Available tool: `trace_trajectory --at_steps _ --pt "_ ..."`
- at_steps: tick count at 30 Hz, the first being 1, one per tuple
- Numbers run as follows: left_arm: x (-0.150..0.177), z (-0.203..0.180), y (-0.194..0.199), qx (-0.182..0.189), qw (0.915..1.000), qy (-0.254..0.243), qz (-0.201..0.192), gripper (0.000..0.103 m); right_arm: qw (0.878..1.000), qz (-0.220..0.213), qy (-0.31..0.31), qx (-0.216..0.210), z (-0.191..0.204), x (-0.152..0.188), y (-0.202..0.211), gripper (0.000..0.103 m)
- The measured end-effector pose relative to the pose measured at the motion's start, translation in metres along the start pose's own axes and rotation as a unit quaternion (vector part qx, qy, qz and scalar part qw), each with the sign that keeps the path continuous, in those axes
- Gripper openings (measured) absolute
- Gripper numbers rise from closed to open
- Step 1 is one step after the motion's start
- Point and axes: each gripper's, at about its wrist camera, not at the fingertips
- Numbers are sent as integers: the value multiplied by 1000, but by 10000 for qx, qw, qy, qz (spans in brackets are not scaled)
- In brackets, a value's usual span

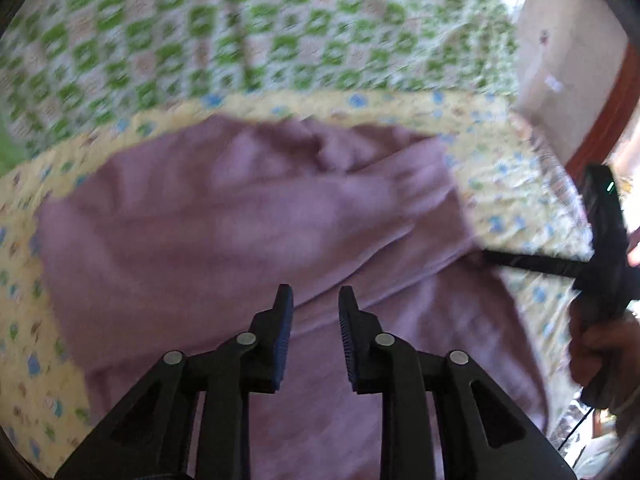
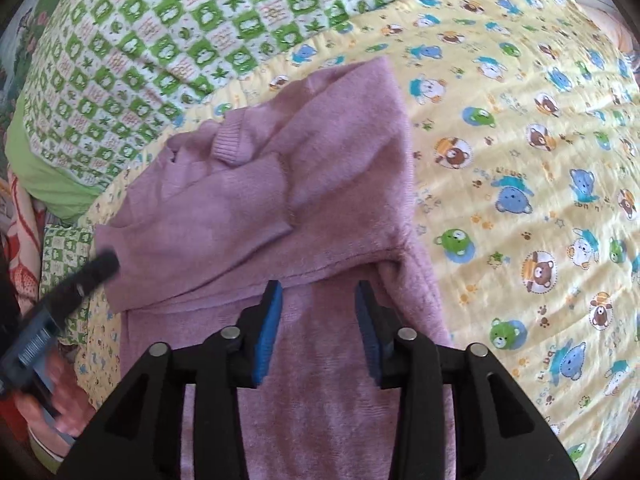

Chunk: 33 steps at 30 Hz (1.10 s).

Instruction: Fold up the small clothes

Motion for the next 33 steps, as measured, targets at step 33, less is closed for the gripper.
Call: trace_trajectory --at_steps 33 --pt "45 185 -39 -2028 9572 2055 218 41 9987 -193 -419 -200 -33 -34 -29 9"
Point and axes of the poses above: each gripper's, at about its wrist camera, not at the fingertips, and y roughly against the way its jaws point, z to its left, x to its underside, and after that the axes turned 7 degrees about -z, right-handed
